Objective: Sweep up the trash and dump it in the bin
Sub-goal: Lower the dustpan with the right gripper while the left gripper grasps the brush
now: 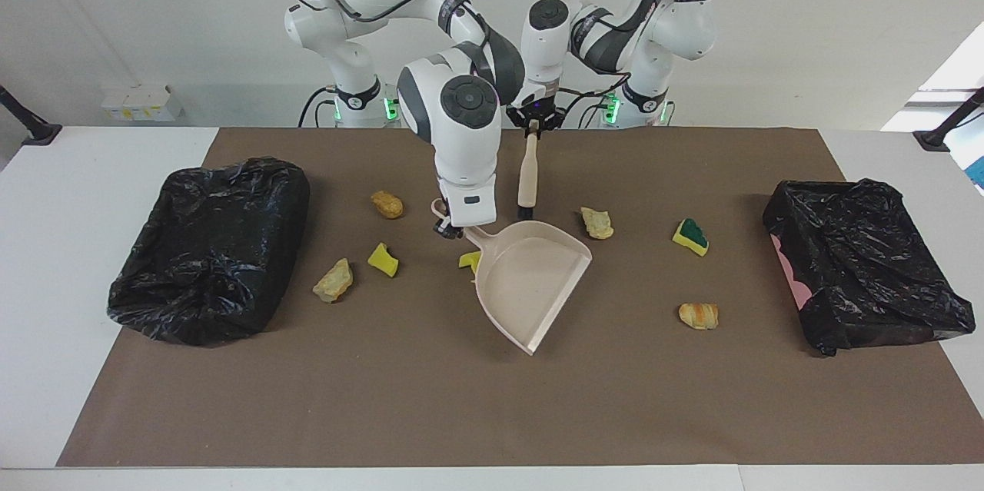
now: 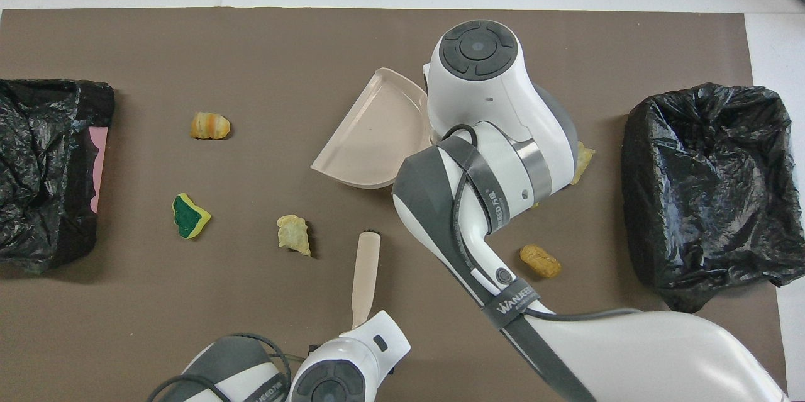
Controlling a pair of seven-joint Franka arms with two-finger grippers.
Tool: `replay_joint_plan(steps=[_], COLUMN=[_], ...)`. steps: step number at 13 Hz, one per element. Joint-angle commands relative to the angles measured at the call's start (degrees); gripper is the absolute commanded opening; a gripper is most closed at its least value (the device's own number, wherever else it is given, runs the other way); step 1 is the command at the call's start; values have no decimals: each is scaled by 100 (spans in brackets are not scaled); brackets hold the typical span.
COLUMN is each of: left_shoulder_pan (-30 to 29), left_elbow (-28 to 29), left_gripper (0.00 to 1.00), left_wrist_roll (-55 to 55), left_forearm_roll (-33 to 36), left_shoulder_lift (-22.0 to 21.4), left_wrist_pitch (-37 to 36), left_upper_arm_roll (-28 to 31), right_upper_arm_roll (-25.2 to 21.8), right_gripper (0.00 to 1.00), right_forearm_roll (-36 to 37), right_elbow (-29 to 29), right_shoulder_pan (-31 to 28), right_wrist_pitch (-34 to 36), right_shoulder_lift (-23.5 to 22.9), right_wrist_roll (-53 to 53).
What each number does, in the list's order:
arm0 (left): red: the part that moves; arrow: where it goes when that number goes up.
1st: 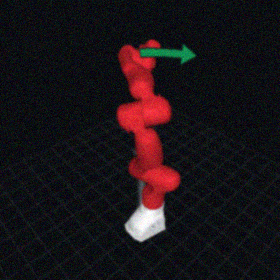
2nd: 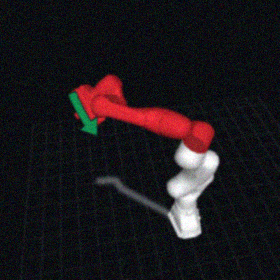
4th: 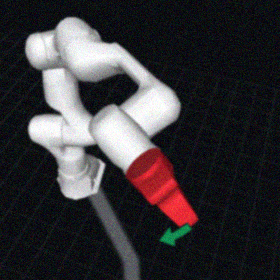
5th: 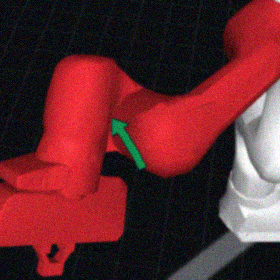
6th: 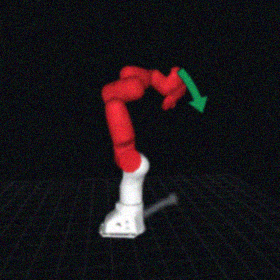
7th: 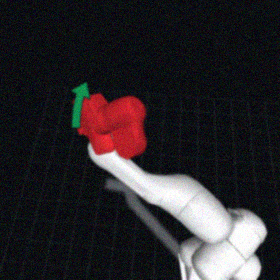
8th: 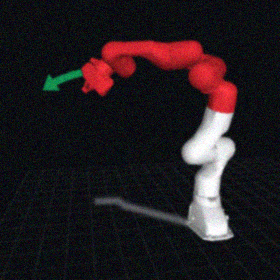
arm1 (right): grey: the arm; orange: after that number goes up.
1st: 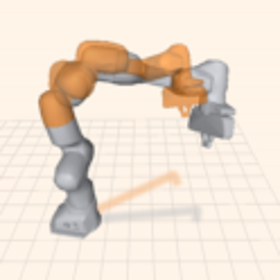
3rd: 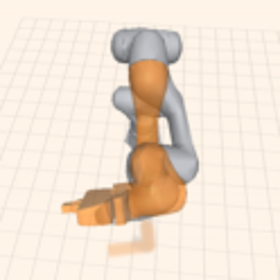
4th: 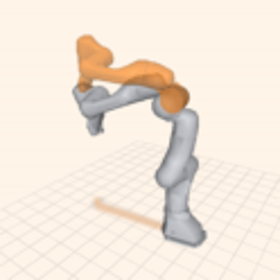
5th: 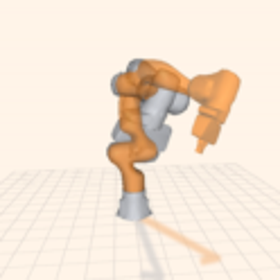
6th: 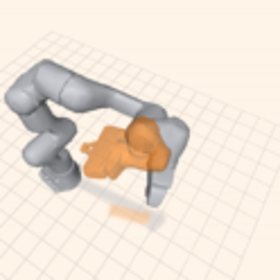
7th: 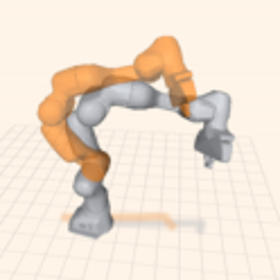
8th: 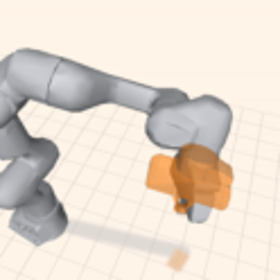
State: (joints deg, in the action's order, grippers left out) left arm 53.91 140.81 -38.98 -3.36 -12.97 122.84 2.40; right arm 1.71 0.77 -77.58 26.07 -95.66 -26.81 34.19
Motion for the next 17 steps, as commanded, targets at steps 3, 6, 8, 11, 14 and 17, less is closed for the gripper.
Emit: replay_joint_plan(steps=[3, 6, 8, 11, 14, 17], left_shoulder_pan=[-837, -1522, -1665, -2295, -3042, -3860], left_elbow=[-405, -361, -317, -230, -185, -142], left_gripper=[0, 0, 0, 0, 0, 0], left_wrist_roll=[118, 871, 1120, 1287, 1479, 2225], left_forearm_roll=[554, 617, 634, 827, 1398, 1426], left_shoulder_lift=[-196, -529, -732, -742, -716, -628], left_wrist_pitch=[-892, -1322, -1744, -1773, -1633, -1150], left_upper_arm_roll=[-20, -20, -11, -20, -20, -20], right_upper_arm_roll=[75, 75, 75, 75, 75, 75], right_gripper=[0, 0, 0, 0, 0, 0], right_forearm_roll=[19, 116, 116, 159, 511, 573], right_elbow=[-819, -855, -864, -1118, -1390, -1707], right_shoulder_pan=[30, 30, -57, -23, 390, 549], right_wrist_pitch=[-357, -331, -304, -383, -646, -1034], right_shoulder_lift=[492, 519, 510, 606, 598, 668], right_wrist_roll=[914, 1572, 1582, 1652, 1609, 1652])
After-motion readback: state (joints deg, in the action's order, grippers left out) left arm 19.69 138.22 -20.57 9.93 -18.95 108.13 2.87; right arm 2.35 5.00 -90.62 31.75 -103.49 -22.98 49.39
